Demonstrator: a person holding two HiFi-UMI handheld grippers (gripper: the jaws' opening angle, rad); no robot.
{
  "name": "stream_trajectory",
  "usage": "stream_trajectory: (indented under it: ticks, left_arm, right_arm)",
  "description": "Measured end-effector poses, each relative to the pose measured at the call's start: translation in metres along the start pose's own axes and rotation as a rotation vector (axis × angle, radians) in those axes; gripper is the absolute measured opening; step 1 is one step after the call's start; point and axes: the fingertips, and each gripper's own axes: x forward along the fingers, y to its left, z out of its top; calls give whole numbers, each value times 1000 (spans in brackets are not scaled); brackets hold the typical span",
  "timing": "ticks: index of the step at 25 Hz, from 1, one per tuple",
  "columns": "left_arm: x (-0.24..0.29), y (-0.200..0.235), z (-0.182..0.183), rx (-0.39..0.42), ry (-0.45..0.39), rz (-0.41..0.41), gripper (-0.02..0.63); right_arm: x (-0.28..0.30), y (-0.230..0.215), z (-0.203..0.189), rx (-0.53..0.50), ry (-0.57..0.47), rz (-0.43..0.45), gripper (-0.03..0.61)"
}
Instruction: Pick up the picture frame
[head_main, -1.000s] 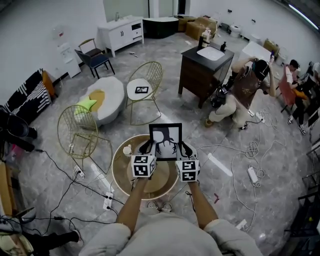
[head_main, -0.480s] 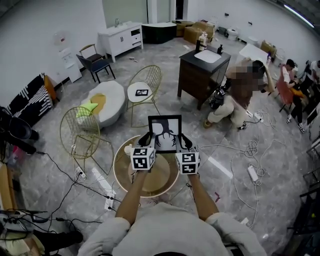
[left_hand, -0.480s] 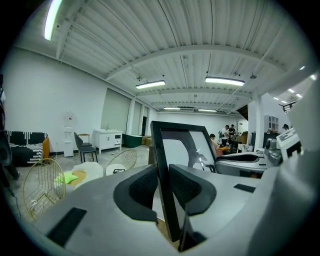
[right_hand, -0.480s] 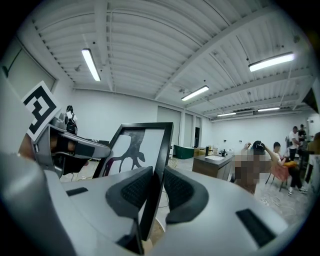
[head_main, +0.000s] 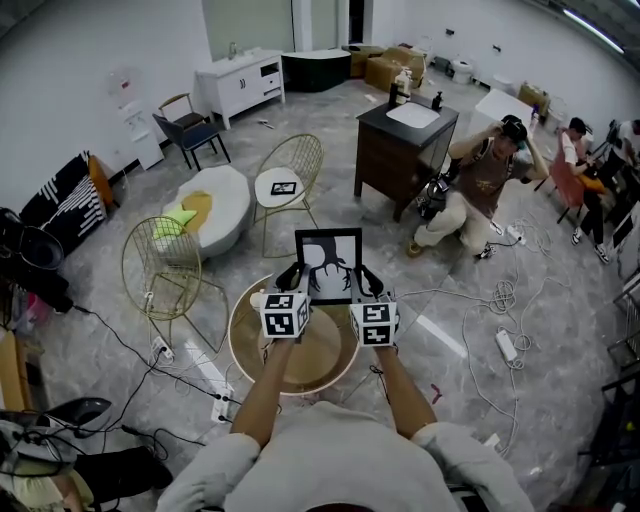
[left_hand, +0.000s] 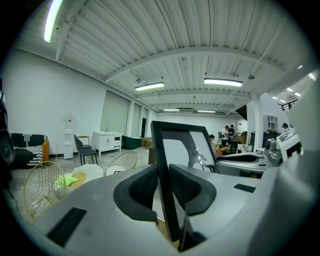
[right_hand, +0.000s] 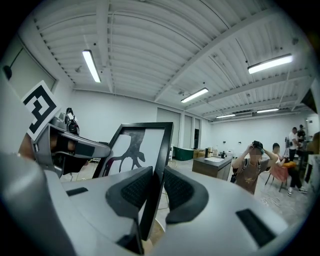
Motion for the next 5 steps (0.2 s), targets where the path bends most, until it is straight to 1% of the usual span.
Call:
stream_trajectory:
  ticks: [5]
  left_arm:
    - [1,1,0,5,-3,-4,73]
  right_arm:
    - [1,0,1,-1,-2,-6,75]
